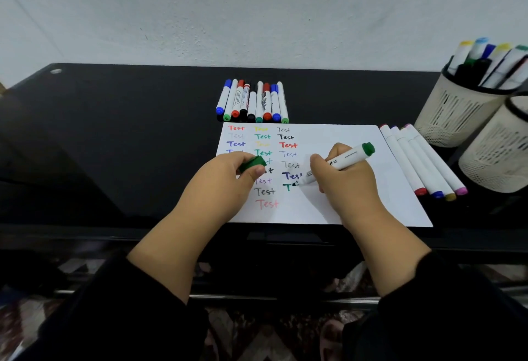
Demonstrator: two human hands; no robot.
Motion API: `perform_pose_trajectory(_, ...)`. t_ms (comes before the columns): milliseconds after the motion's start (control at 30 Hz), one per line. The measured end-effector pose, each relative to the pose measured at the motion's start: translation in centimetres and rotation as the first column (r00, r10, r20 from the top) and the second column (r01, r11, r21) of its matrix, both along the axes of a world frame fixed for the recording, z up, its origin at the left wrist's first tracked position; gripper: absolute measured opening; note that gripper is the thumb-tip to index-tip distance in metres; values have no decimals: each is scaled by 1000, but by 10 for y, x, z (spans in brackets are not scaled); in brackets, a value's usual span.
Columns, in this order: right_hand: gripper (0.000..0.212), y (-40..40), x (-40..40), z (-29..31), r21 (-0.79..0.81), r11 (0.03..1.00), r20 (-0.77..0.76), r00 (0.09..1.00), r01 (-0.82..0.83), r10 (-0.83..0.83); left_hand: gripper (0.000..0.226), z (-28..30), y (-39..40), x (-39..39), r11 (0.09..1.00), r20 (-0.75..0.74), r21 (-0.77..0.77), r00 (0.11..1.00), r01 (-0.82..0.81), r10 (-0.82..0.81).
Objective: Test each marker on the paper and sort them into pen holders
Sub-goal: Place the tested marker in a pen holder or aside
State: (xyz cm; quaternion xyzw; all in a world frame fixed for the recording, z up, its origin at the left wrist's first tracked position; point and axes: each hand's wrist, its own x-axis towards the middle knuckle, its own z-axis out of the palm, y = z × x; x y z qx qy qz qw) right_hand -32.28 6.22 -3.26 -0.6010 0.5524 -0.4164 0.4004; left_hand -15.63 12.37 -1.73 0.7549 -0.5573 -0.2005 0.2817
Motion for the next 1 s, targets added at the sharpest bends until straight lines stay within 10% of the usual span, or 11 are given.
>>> perform_pose_trajectory(1000,32,1,-2,3,-15,998,-9,998,68,-69,28,-2,-1,1,999,15,-34,1000,12,-11)
